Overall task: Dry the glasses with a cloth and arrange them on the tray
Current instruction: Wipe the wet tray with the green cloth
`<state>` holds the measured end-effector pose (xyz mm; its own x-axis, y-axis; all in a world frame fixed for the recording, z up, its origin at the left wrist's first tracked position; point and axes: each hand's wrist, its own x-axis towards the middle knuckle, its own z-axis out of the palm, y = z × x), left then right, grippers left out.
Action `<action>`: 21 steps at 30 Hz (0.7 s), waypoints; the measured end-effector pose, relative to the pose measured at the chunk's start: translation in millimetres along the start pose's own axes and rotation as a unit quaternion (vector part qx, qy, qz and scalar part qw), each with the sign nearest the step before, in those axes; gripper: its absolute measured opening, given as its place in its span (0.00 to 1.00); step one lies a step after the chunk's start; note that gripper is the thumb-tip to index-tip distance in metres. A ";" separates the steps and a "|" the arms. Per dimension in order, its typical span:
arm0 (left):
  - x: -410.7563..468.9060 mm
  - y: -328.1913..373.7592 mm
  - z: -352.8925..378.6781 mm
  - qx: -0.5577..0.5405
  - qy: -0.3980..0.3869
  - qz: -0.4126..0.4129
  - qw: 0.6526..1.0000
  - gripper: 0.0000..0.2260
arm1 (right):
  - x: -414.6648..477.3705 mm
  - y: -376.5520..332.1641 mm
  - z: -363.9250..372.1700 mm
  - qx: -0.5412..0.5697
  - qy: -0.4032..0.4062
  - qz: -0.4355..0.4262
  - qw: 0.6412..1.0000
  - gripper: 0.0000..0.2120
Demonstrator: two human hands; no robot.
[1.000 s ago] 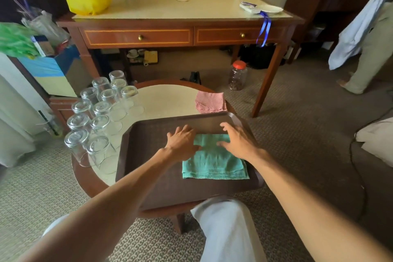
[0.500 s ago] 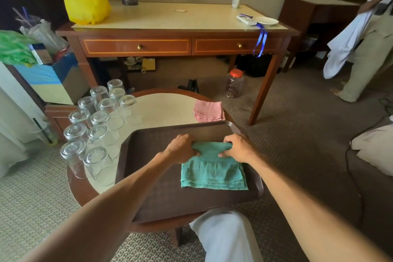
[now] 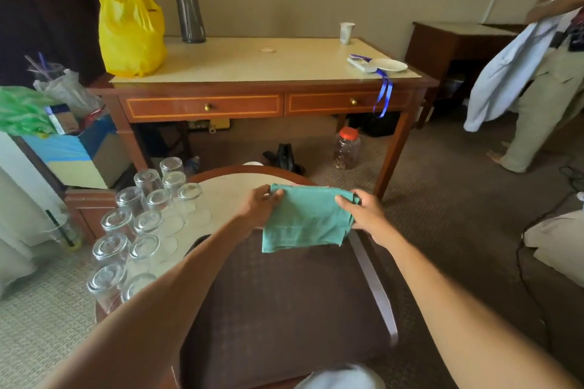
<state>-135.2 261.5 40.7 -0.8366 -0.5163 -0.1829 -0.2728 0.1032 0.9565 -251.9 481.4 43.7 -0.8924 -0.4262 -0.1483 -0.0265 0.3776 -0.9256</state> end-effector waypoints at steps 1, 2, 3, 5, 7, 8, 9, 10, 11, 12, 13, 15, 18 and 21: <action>10.8 6.8 1.7 0.003 0.013 0.017 1.000 0.10 | 12.9 -7.1 1.8 -0.032 0.024 -0.030 0.999 0.10; 20.2 11.8 2.6 0.013 0.023 0.029 0.999 0.11 | 24.2 -12.2 3.5 -0.070 0.045 -0.058 0.995 0.11; 31.8 14.3 3.4 0.029 0.031 0.039 0.998 0.12 | 36.7 -15.8 5.1 -0.097 0.062 -0.078 0.990 0.11; 55.2 16.7 5.0 0.071 0.053 0.059 0.994 0.15 | 62.8 -21.5 9.3 -0.117 0.086 -0.101 0.984 0.11; 81.9 18.9 10.8 0.107 0.078 0.064 0.989 0.15 | 96.0 -24.4 12.3 -0.121 0.112 -0.117 0.979 0.10; 92.6 18.7 13.9 0.113 0.088 0.061 0.988 0.14 | 111.8 -23.7 14.0 -0.126 0.120 -0.118 0.978 0.10; 104.6 16.5 17.2 0.117 0.095 0.054 0.987 0.13 | 127.1 -21.4 16.6 -0.128 0.130 -0.114 0.977 0.11; 118.9 11.6 21.2 0.121 0.099 0.044 0.987 0.12 | 145.4 -15.7 20.5 -0.132 0.140 -0.104 0.976 0.12; 130.6 6.2 24.1 0.127 0.103 0.035 0.986 0.12 | 161.1 -10.2 24.1 -0.136 0.145 -0.101 0.975 0.13; 140.3 -1.5 26.9 0.140 0.106 0.021 0.984 0.13 | 172.6 -3.9 28.3 -0.151 0.143 -0.090 0.974 0.13; 146.4 -8.7 29.5 0.162 0.107 0.001 0.981 0.14 | 176.7 -0.8 32.6 -0.168 0.133 -0.065 0.975 0.13; 152.9 -22.9 35.9 0.259 0.103 -0.027 0.960 0.19 | 183.6 12.3 42.0 -0.239 0.080 0.026 0.967 0.31; 148.2 -41.4 47.4 0.429 0.094 0.036 0.898 0.26 | 177.1 31.3 52.5 -0.286 0.047 0.073 0.954 0.43; 141.7 -54.2 59.6 0.482 0.040 0.141 0.864 0.22 | 169.8 49.8 58.8 -0.278 0.076 0.029 0.957 0.31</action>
<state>-267.3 233.4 -50.6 -0.9094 -0.4082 0.0796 -0.3648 0.8748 0.3189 -378.3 379.5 -48.1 -0.9540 -0.2824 -0.1012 -0.1730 0.7935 -0.5834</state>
